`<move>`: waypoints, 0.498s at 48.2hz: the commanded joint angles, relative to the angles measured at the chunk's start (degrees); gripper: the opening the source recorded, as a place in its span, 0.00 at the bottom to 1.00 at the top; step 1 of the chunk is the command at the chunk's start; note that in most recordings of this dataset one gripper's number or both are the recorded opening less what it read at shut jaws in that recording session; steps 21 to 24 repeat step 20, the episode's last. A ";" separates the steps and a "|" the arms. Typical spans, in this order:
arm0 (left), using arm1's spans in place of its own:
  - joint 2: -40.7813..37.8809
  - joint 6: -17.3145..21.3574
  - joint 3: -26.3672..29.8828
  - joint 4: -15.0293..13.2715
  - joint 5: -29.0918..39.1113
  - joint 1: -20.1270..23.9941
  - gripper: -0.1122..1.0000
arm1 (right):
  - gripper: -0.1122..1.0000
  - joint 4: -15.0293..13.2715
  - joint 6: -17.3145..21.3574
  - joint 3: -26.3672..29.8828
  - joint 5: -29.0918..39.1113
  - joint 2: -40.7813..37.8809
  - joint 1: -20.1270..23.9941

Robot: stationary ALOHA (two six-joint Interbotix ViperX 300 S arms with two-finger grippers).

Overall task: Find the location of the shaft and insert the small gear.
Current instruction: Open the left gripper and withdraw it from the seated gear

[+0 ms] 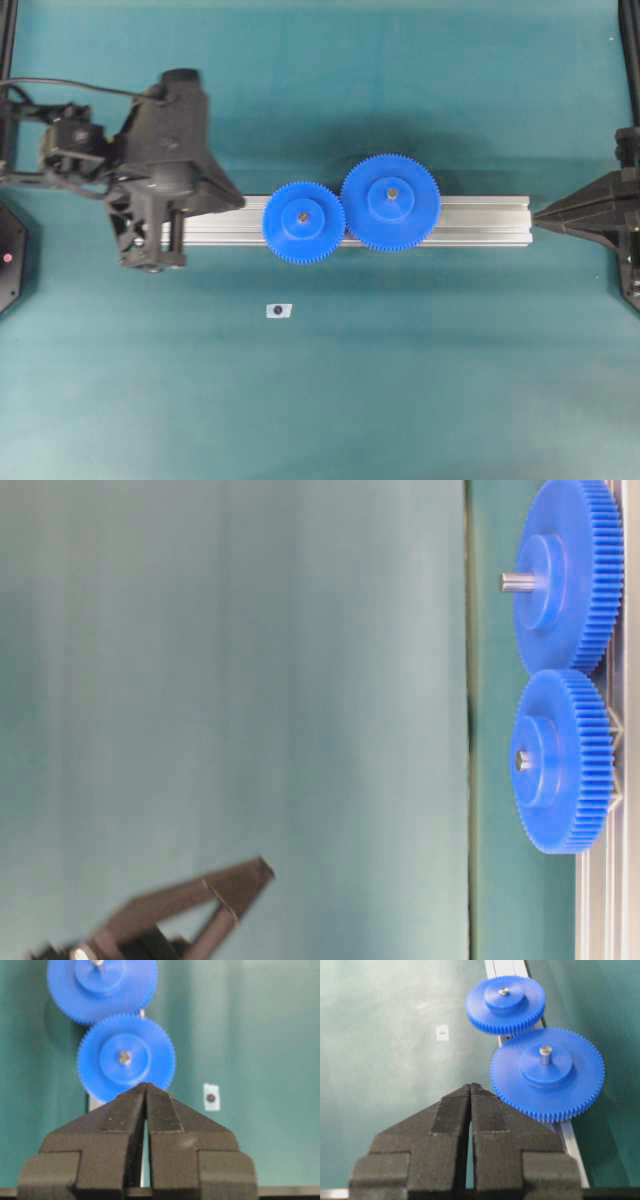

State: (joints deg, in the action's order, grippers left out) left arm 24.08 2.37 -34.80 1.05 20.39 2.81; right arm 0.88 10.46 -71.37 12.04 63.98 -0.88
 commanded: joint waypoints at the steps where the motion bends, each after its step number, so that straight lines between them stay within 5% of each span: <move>1: 2.99 -0.09 -1.58 0.18 -3.34 -0.18 0.09 | 0.12 0.00 0.26 0.53 -0.53 -0.09 0.09; 24: 4.31 -0.09 -5.27 0.18 -4.48 -0.18 0.09 | 0.12 0.00 0.26 -0.26 -0.70 0.09 0.09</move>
